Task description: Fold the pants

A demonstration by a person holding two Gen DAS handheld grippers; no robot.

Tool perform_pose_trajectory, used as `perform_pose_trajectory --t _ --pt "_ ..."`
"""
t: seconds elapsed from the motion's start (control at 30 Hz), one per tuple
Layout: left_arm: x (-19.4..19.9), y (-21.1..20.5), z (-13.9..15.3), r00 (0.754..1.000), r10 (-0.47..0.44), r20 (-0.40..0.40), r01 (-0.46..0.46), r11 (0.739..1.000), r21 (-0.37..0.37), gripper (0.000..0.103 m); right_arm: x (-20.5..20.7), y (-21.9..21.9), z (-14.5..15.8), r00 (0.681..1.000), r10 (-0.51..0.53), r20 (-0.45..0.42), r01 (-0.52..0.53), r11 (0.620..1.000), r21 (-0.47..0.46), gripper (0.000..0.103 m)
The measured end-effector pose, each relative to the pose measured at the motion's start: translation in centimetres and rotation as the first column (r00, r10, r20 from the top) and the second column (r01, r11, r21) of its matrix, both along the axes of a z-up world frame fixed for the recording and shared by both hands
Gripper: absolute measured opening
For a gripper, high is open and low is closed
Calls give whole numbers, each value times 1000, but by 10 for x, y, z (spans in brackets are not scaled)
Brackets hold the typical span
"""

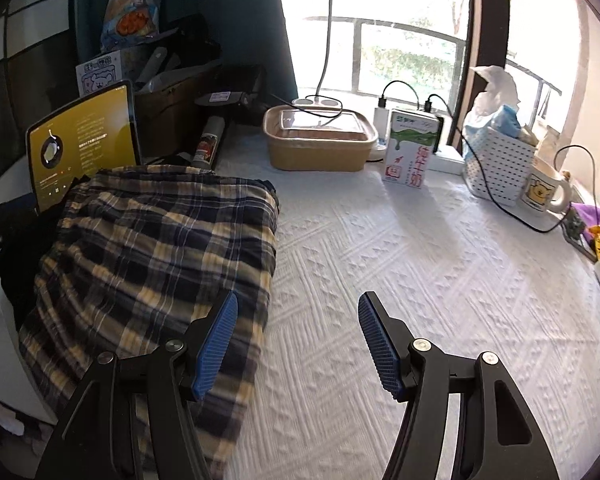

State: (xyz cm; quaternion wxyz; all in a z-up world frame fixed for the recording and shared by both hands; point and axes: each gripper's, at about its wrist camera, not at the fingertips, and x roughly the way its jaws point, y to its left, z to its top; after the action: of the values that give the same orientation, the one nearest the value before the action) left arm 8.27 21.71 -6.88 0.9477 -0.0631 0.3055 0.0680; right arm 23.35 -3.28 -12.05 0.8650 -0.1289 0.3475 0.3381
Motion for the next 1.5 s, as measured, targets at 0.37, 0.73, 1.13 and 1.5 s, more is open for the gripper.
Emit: perform_pose_trajectory --t 0.37,0.73,1.13,1.5 --pt "-20 -51 0 999 -3 50 3 1000 2 91 -35 -47 11 998 -44 41 43 999 19 66" --pt "-49 -114 22 982 -34 186 34 999 3 93 -72 -99 29 987 -107 119 100 993 62 67" --pt "-74 -169 63 945 -78 318 46 993 104 98 -118 -139 74 949 -152 277 116 983 140 82" --pt "-101 -184 86 914 -12 406 -78 976 204 98 -165 -156 121 890 -181 418 75 964 257 95"
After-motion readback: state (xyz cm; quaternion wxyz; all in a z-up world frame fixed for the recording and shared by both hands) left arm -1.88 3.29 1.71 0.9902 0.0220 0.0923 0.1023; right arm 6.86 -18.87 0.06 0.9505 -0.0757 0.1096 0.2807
